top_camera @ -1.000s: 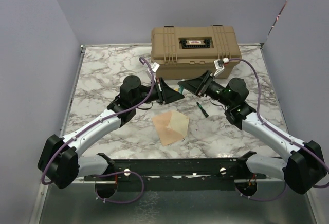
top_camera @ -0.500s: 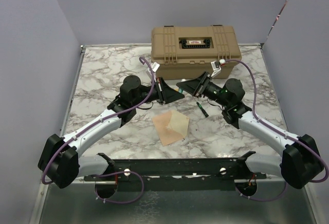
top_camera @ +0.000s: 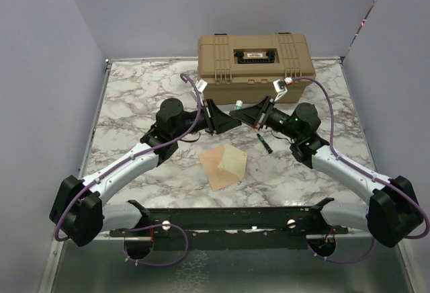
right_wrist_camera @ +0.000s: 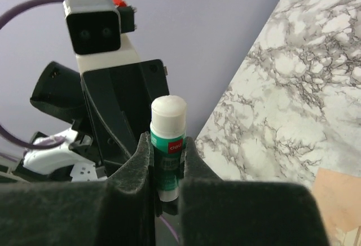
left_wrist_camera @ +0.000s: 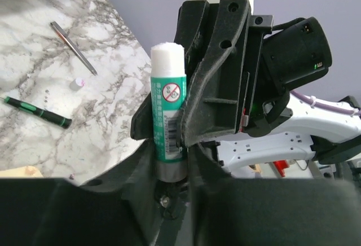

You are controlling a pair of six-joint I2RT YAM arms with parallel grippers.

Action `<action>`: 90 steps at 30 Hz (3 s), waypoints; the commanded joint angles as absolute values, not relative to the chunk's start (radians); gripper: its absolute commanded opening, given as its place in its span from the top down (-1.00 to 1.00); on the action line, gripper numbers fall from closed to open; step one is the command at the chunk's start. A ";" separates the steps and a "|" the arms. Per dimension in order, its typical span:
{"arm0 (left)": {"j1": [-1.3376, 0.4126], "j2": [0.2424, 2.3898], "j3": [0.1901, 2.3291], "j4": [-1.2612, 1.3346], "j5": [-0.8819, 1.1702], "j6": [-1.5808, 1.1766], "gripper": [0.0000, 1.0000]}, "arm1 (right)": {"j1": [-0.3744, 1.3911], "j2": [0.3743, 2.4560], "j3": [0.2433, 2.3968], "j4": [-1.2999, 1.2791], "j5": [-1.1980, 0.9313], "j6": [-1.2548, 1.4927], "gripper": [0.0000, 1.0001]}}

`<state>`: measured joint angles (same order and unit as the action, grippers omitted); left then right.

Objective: Place the letter into the envelope and seal it

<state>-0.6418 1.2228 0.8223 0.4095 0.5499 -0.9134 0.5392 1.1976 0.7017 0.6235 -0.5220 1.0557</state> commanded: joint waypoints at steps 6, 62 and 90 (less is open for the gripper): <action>-0.593 1.162 0.975 0.096 0.596 -0.693 -0.77 | 0.534 1.175 0.747 0.467 -0.609 0.714 0.99; -0.535 1.322 1.129 -0.072 0.643 -0.781 1.00 | 0.534 1.222 0.858 0.142 -0.760 0.430 0.10; -0.564 1.351 1.081 -0.063 0.779 -0.776 0.37 | 0.534 1.246 0.905 0.177 -0.793 0.423 0.99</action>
